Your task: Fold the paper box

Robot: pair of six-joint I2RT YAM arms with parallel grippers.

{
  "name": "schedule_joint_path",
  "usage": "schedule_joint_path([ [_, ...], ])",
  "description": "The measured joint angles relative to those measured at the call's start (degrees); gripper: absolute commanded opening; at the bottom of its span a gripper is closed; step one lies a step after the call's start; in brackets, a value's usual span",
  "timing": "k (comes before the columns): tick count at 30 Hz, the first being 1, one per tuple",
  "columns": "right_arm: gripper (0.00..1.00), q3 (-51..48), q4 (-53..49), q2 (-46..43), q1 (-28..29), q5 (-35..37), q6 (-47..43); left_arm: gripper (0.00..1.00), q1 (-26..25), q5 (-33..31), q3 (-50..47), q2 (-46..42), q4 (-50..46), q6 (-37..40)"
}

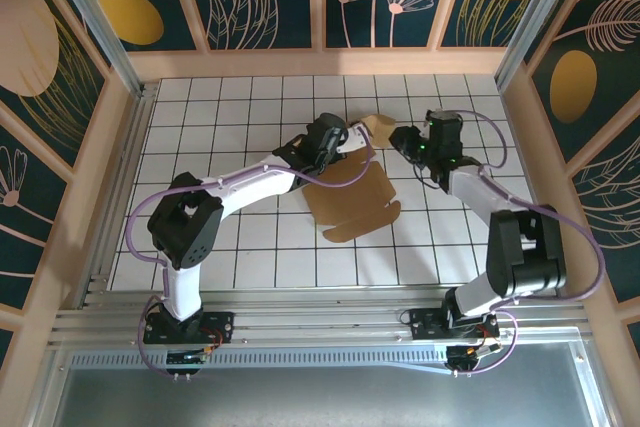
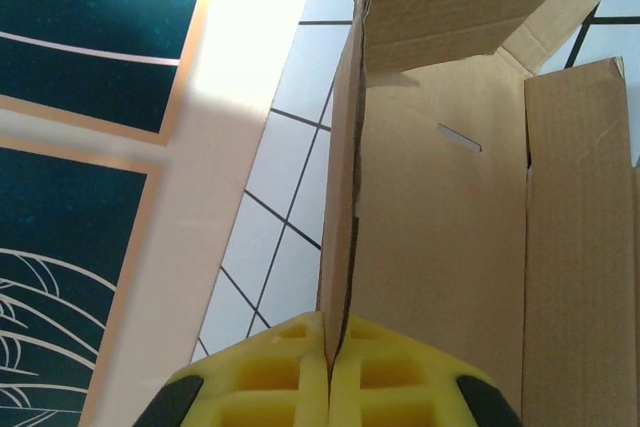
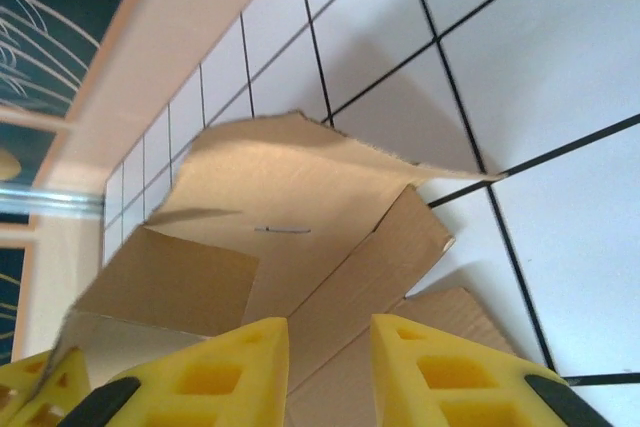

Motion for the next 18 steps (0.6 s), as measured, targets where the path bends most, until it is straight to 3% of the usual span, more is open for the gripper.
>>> schedule_joint_path([
  [3,0.39,-0.31,0.85,-1.81,0.22,-2.93,2.36,0.0,-0.35,-0.7,-2.03,-0.39,3.08,0.39],
  [8,0.51,-2.38,9.68,-1.75,1.73,-10.6,14.71,0.0,-0.59,-0.92,-3.98,-0.81,6.03,1.62],
  [13,0.52,-2.29,16.5,0.57,5.55,-13.27,27.26,0.0,-0.59,-0.7,-5.55,-0.9,8.81,3.43],
  [18,0.52,-4.09,21.66,1.22,7.67,-11.54,37.51,0.0,-0.48,-0.07,-5.7,-0.94,9.38,3.89],
])
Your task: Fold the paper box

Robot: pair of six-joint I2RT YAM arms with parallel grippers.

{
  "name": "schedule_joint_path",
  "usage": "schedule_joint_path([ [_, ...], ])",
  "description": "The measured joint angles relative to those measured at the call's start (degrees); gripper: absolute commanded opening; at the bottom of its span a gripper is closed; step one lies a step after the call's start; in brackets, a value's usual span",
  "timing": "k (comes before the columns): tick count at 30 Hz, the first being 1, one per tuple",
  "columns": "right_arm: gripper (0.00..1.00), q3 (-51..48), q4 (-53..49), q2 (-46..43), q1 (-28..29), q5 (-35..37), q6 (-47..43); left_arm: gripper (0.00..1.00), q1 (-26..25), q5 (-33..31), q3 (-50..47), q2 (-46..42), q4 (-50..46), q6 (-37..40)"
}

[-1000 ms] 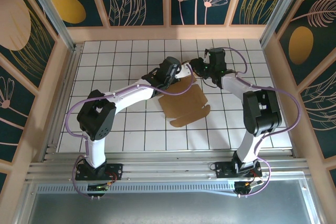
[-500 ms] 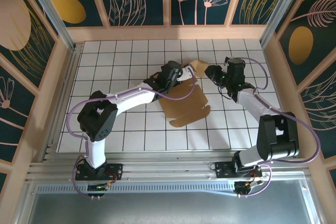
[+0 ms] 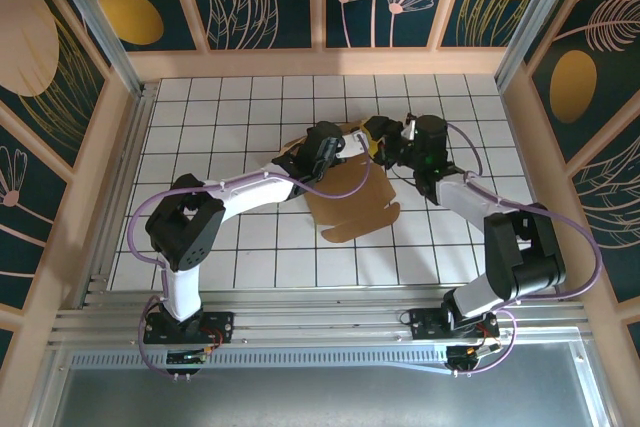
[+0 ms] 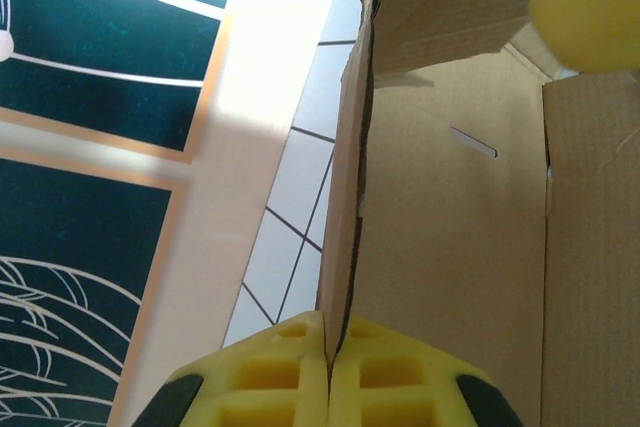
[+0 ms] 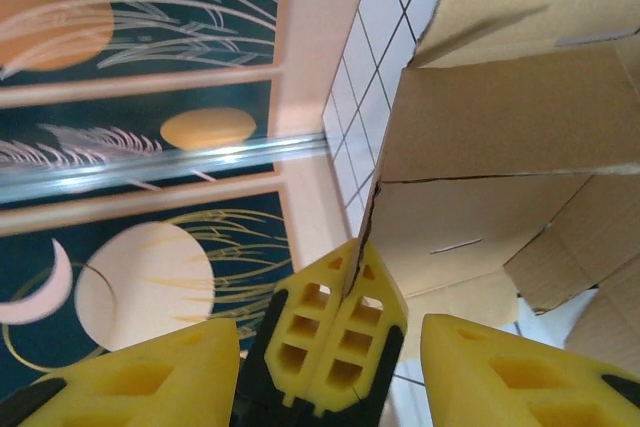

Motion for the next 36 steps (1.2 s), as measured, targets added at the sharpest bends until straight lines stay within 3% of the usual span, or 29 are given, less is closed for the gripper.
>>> schedule_joint_path([
  [6,0.49,-0.92,9.09,5.07,0.31,0.37,9.33,0.0,-0.04,2.25,0.09,-0.02,-0.07,-0.02],
  [13,0.27,0.15,14.97,12.92,0.31,0.39,13.9,0.01,-0.04,3.15,0.59,-0.02,-1.03,-0.07],
  [17,0.15,0.9,16.65,13.53,0.31,0.87,14.05,0.43,-0.04,4.59,1.01,-0.04,-2.73,-1.18],
  [25,0.05,0.83,16.85,13.53,0.26,1.68,10.8,0.86,0.04,15.69,4.35,-3.8,-17.94,-10.69],
  [27,0.04,0.85,16.79,13.53,0.24,1.73,9.55,0.9,0.68,20.5,8.7,-5.31,-23.39,-16.57],
  [30,0.04,0.85,16.74,13.53,0.24,1.68,7.74,0.87,5.14,28.52,22.12,-5.35,-31.39,-28.11],
  [36,0.07,1.16,15.89,13.53,0.24,1.68,4.24,0.78,15.04,38.07,58.16,5.46,-47.78,-40.04],
])
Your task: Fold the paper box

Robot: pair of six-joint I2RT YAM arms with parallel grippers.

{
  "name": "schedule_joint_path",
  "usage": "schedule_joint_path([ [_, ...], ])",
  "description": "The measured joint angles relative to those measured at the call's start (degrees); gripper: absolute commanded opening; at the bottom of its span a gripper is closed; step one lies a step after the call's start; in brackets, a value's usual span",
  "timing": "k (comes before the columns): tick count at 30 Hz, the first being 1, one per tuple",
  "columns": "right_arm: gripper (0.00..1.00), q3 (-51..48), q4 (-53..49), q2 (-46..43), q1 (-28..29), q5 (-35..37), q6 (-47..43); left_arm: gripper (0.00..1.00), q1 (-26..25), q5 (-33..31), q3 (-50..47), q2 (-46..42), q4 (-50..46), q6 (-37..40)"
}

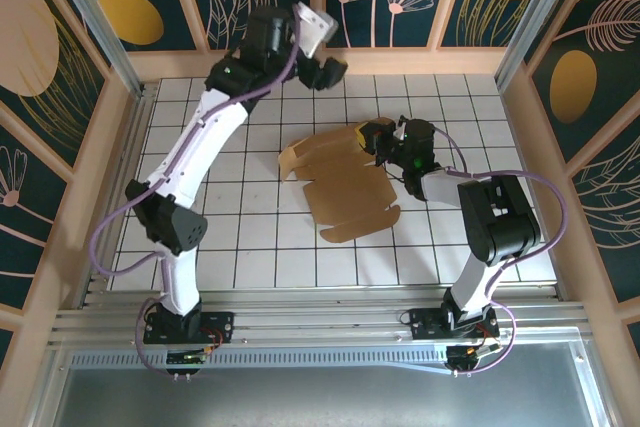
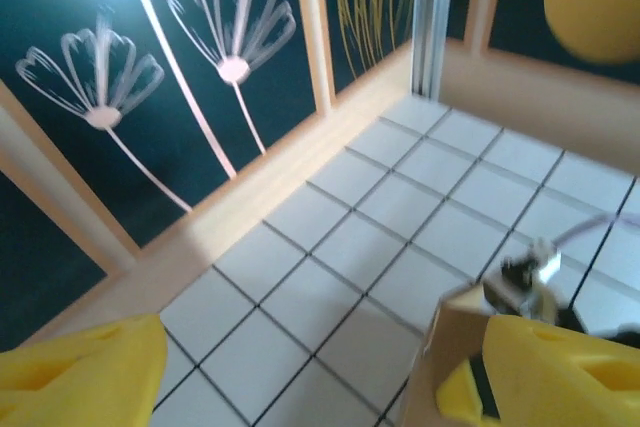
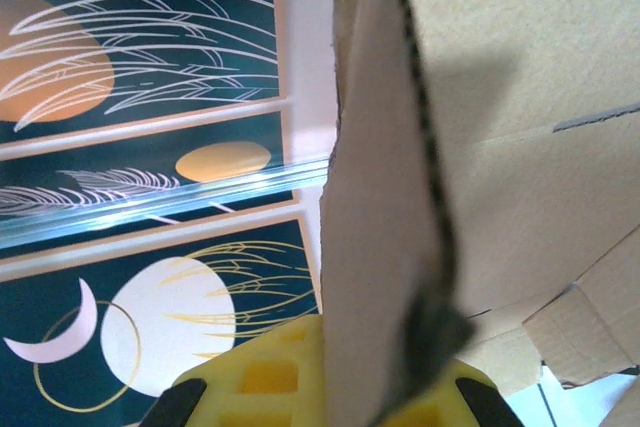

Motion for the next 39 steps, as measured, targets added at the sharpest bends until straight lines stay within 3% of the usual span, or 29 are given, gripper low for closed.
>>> schedule_joint_path([
  [4,0.09,0.76,-1.68,0.0,0.02,0.26,-3.28,0.8,1.42,3.91,4.02,7.19,-6.49,-5.79],
  [10,0.09,1.81,-3.56,0.0,0.24,1.05,-7.56,0.87,1.88,8.61,-7.28,12.74,-9.38,-8.98],
  [14,0.09,2.29,-4.17,0.02,0.46,1.31,-9.14,0.87,1.92,12.04,-9.22,12.92,-10.05,-9.05],
  [25,0.12,3.98,-7.19,0.02,0.55,1.6,-11.39,0.76,1.92,12.35,-9.01,14.64,-9.92,-7.98],
  [29,0.15,4.15,-7.93,0.33,0.72,1.97,-11.98,0.66,1.9,12.37,-9.03,15.39,-9.84,-7.37],
  [39,0.36,4.17,-11.19,-0.09,1.09,2.99,-13.16,0.61,1.92,13.16,-11.87,15.61,-7.21,-6.97],
])
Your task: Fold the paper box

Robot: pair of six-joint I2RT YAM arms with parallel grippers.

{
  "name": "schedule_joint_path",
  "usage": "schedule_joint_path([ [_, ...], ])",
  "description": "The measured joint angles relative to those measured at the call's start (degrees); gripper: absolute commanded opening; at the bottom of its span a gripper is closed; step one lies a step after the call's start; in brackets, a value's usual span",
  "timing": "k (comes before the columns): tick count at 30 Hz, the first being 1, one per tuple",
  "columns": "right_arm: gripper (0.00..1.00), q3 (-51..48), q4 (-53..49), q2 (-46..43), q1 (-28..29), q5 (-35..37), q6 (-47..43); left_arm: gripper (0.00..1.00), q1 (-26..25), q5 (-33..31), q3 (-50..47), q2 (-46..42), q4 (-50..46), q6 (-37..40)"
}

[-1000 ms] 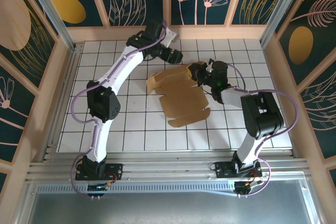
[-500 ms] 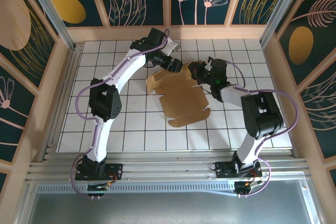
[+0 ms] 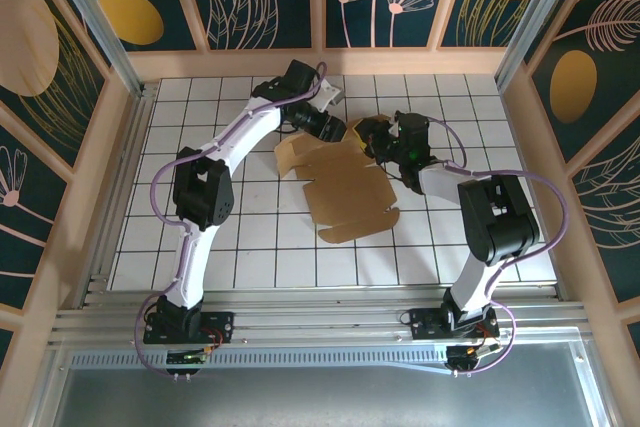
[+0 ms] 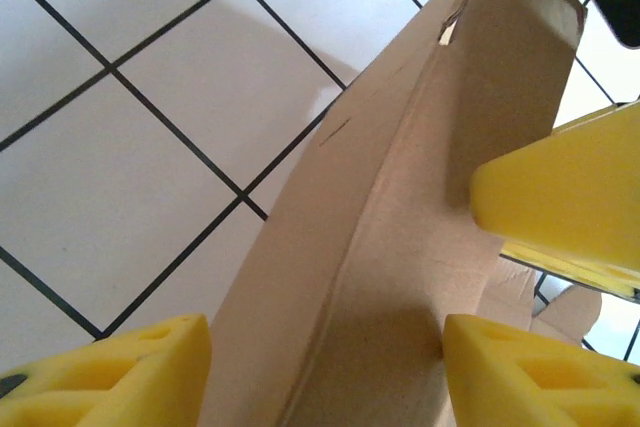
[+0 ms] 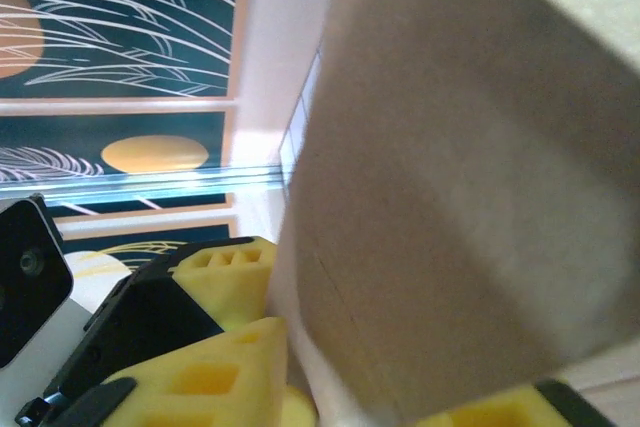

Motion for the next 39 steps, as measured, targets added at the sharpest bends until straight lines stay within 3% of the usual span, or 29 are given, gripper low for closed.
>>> schedule_joint_path([
  [8,0.5,0.0,-15.02,-11.58,-0.7,3.98,-8.33,0.6,0.0,2.91,-1.51,-0.07,1.99,-0.63],
  [10,0.57,0.0,-17.73,-16.2,-1.9,5.05,-11.98,0.6,0.0,2.82,-1.9,-0.07,2.03,-0.66],
  [14,0.61,3.06,-24.5,-21.22,-4.22,8.04,-20.7,0.63,0.0,3.52,-2.25,-0.07,2.03,-0.7],
  [23,0.61,17.05,-38.01,-10.73,-5.18,9.14,-37.59,0.69,0.0,5.46,-2.19,-0.24,1.75,-1.09],
  [28,0.53,20.94,-43.17,-4.28,-5.27,12.28,-43.71,0.76,0.0,5.92,-1.6,-0.24,1.33,-1.53],
  [39,0.46,24.5,-47.04,0.59,-5.2,11.85,-45.11,0.79,0.02,8.17,0.42,-0.24,1.05,-2.14],
])
